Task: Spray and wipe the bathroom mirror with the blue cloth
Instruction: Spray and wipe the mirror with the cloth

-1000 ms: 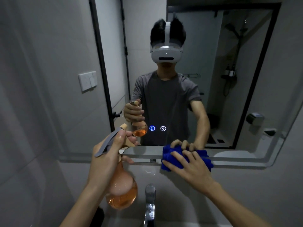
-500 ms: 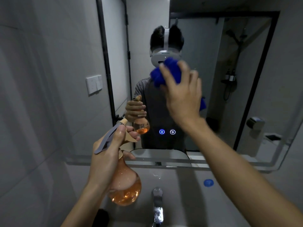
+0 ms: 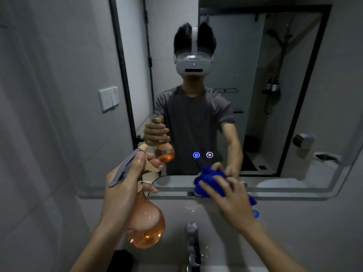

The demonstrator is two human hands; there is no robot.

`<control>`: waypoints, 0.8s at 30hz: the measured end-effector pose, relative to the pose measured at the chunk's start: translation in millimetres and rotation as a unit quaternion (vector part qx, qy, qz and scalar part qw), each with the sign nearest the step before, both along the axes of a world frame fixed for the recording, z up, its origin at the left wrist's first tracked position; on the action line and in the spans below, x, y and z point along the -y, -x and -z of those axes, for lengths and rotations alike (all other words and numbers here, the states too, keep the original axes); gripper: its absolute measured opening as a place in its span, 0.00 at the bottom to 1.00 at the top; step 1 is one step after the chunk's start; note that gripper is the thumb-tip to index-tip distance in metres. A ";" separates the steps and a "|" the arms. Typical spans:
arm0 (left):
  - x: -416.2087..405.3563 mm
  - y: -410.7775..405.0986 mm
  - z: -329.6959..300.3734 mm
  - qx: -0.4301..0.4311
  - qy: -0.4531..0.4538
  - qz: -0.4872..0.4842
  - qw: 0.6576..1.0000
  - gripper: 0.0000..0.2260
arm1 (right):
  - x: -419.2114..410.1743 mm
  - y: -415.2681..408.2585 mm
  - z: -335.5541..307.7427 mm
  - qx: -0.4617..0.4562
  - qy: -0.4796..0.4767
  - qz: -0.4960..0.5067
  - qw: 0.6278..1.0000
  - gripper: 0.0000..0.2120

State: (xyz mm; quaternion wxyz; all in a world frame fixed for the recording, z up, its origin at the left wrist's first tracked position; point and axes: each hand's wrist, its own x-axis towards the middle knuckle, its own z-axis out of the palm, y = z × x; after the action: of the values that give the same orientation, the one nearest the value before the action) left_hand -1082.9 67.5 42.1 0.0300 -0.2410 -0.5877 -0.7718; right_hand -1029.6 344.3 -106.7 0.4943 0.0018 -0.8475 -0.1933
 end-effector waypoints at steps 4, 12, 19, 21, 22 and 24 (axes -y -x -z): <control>-6.1 -2.7 -1.5 -0.003 0.002 0.012 1.000 0.12 | -66.6 -37.6 -32.5 -0.069 0.141 0.022 0.987 0.29; -18.8 -7.9 2.0 -0.005 0.027 0.039 0.999 0.14 | 8.4 18.8 -16.7 -0.039 0.098 -0.038 0.994 0.27; -8.4 -10.8 18.2 0.010 0.042 0.005 0.999 0.11 | 85.9 65.9 -11.7 0.094 -0.036 -0.093 0.990 0.21; -7.2 -11.4 19.3 0.016 0.044 0.001 0.999 0.12 | 73.1 59.2 -12.9 0.079 -0.043 -0.088 0.992 0.23; -6.6 -11.8 19.4 0.020 0.043 -0.001 0.999 0.12 | 61.6 52.9 -11.6 0.056 -0.042 -0.083 0.994 0.23; -5.3 -12.1 19.4 0.026 0.038 -0.004 0.999 0.12 | 28.9 33.0 -8.2 0.002 -0.028 -0.062 0.998 0.24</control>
State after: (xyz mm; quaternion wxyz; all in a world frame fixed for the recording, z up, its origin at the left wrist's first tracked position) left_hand -1070.8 72.8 22.7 0.0089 -0.2197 -0.6179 -0.7549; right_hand -1062.6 315.4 -98.5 0.5036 0.0688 -0.8409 -0.1857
